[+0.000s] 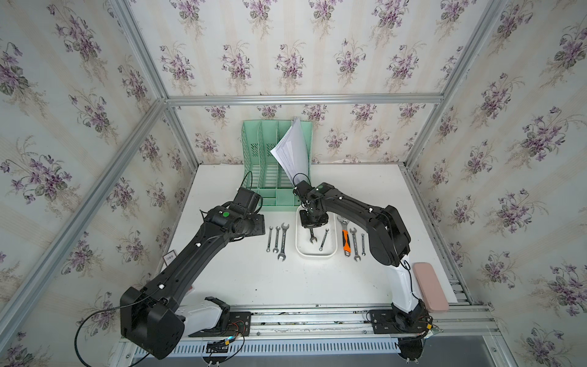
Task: Take out the wrench from the storage box
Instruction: Pick up the wrench from the storage box, then place the wrench at the center of the board.
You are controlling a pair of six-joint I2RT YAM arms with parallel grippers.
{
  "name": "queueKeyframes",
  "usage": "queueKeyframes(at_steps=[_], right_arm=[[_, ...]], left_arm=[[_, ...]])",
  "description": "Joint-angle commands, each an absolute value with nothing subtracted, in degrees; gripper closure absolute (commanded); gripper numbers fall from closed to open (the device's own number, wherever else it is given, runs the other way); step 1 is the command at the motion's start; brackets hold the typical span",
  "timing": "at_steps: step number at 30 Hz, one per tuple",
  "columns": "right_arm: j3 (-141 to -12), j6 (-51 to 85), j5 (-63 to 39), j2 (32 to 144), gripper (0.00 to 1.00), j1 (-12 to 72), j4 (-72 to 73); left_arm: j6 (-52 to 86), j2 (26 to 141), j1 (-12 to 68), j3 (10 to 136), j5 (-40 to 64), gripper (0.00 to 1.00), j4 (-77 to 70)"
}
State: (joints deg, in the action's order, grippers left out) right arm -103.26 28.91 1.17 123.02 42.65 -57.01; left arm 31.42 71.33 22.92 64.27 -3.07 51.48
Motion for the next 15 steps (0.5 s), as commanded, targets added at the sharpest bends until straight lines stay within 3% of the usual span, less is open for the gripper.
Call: queueKeyframes(at_steps=[1,15], right_arm=[[-104.1,28.6,2.6,121.7,0.95,42.5,-59.1],[-102.7,27.4,6.0,111.4,0.95,38.9,-62.7]], left_arm=[[30.7,71.1,22.8,64.6,-3.9,0.3,52.2],[30.7,70.6,22.6,64.2,-3.9,0.3,52.4]])
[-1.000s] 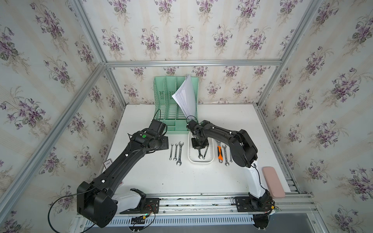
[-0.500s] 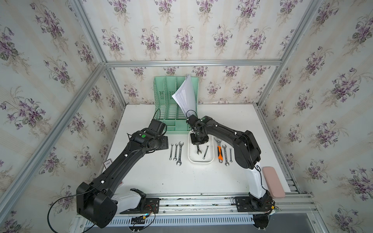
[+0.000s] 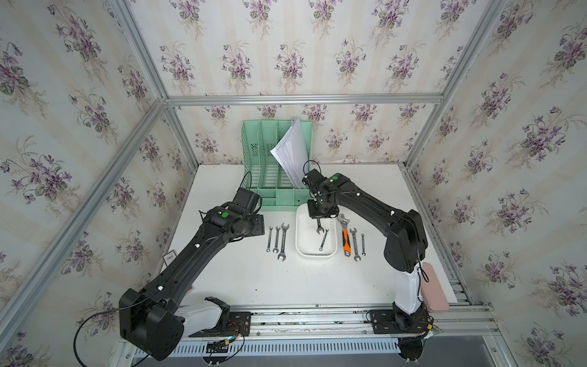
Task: Take out the wrench from the storage box
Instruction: Place the wrench at the center of the board.
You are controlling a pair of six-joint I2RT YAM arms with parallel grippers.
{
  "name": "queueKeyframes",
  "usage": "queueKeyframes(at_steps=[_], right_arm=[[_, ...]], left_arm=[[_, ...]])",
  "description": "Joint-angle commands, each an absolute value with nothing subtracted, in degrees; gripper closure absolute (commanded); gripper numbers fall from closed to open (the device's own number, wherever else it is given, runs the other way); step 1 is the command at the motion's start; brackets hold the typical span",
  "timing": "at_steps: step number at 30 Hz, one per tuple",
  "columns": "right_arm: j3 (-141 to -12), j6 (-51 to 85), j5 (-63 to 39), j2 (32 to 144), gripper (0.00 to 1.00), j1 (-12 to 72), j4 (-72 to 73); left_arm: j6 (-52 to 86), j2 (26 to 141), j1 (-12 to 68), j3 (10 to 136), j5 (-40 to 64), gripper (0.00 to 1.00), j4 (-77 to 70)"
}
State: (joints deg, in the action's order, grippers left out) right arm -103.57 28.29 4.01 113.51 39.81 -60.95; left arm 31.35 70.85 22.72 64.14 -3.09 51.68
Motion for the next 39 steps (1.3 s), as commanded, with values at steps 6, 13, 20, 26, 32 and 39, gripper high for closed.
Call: queueKeyframes(at_steps=[6,13,20,26,32,39], right_arm=[[-94.2,27.0,7.6,103.5,0.95,34.2,-61.6],[-79.9,25.3,6.8,94.9,0.95,25.8,-57.7],[-67.0,24.0,5.4,90.2,0.95,20.1,-52.5],[-60.1,24.2,6.4,90.3,0.96,17.4,-47.8],[-57.2,24.0,6.8,92.4,0.97,15.9,-43.7],[-55.6,23.5,6.9,94.9,0.98,15.4,-41.0]], left_arm=[[30.7,70.6,22.5,64.5,-3.5,0.3,52.4],[31.0,71.0,22.5,64.7,-3.1,0.3,52.3],[31.2,72.1,22.6,65.4,-1.8,0.3,52.0],[31.4,73.1,22.7,66.6,-1.1,0.3,52.6],[31.6,73.3,23.0,66.9,0.0,0.3,52.6],[31.8,73.4,23.6,67.1,0.5,0.3,52.4]])
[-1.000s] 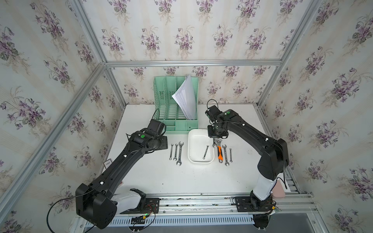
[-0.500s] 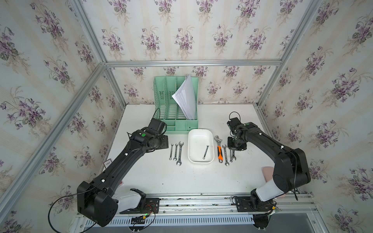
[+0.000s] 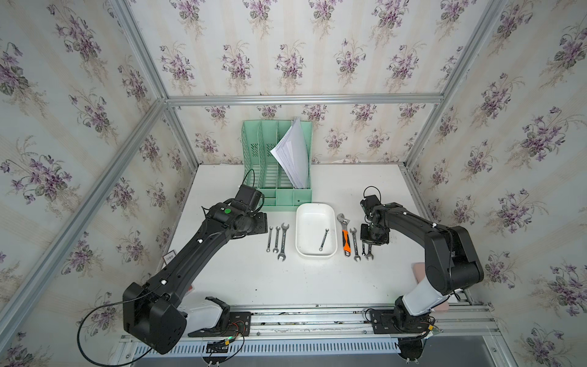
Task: Take out the wrench from the storage box
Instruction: Place the wrench at the center of the board.
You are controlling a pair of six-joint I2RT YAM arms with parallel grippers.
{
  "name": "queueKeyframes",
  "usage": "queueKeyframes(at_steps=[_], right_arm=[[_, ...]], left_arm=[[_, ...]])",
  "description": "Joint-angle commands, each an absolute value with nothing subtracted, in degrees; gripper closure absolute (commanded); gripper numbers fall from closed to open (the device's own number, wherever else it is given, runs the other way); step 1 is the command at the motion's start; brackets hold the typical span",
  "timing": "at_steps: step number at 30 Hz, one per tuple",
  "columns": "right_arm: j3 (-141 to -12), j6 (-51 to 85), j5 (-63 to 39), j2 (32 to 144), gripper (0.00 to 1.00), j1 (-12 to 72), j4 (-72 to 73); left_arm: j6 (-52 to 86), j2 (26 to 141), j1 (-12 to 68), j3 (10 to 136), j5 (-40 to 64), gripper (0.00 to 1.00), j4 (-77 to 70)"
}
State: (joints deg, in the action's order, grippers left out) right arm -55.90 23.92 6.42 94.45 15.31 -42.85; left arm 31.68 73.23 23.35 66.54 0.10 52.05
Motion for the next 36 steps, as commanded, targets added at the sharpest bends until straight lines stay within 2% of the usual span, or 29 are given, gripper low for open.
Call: queueKeyframes(at_steps=[1,10,14,19,25,36], right_arm=[[-55.4,23.4,7.1,95.1,0.98,15.3,-40.7],[-54.2,23.1,7.1,96.2,0.97,15.0,-39.7],[-53.8,23.2,6.7,96.2,0.9,15.0,-39.7],[-54.3,23.2,6.3,95.4,0.78,14.9,-40.5],[-56.2,23.2,6.3,92.7,0.67,14.9,-43.4],[-60.8,23.1,2.8,85.9,0.6,14.9,-47.8]], left_arm=[[31.8,73.4,23.7,67.2,0.5,0.3,52.5],[32.5,75.4,26.6,69.0,1.1,0.3,51.8],[33.2,76.9,29.2,70.6,0.9,0.3,51.3],[33.9,80.6,33.9,74.3,0.0,0.3,50.8],[33.2,88.3,40.1,81.5,-2.1,0.31,51.2],[26.8,101.9,46.6,91.7,-2.2,0.31,49.5]])
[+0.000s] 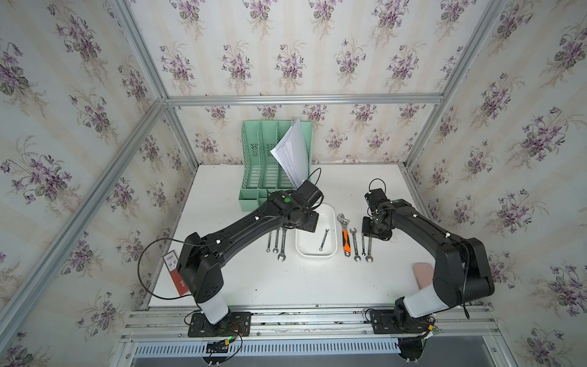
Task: Take out the wrench from the storage box
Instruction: Place the wrench at the center of the board, then pick up the wrench from the storage box.
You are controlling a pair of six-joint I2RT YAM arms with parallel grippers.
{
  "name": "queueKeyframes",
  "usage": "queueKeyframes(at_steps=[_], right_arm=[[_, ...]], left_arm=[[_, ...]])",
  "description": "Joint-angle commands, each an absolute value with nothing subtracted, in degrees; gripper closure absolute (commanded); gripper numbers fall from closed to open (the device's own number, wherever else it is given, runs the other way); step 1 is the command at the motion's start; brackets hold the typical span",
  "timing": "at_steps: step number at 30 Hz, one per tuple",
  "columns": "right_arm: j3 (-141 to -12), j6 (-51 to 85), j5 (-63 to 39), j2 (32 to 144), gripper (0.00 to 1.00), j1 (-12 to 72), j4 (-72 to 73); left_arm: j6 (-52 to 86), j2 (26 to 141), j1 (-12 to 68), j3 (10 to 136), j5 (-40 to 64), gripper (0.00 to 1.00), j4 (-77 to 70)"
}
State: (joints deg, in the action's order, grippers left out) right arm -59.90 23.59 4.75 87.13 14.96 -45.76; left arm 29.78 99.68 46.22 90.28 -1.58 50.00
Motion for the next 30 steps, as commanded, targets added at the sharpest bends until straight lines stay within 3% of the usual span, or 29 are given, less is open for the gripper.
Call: queueKeyframes(at_steps=[1,17,30], right_arm=[[-61.1,23.0,2.0,85.3,0.6,14.9,-47.9],[-62.1,22.3,0.0,82.4,0.58,14.9,-49.3],[-61.3,22.3,-0.6,82.3,0.58,15.0,-49.0]], left_arm=[[26.1,103.4,46.8,92.2,-2.1,0.31,49.1],[22.1,122.7,49.2,100.1,-0.4,0.33,46.0],[22.5,128.2,50.5,100.6,0.4,0.49,42.6]])
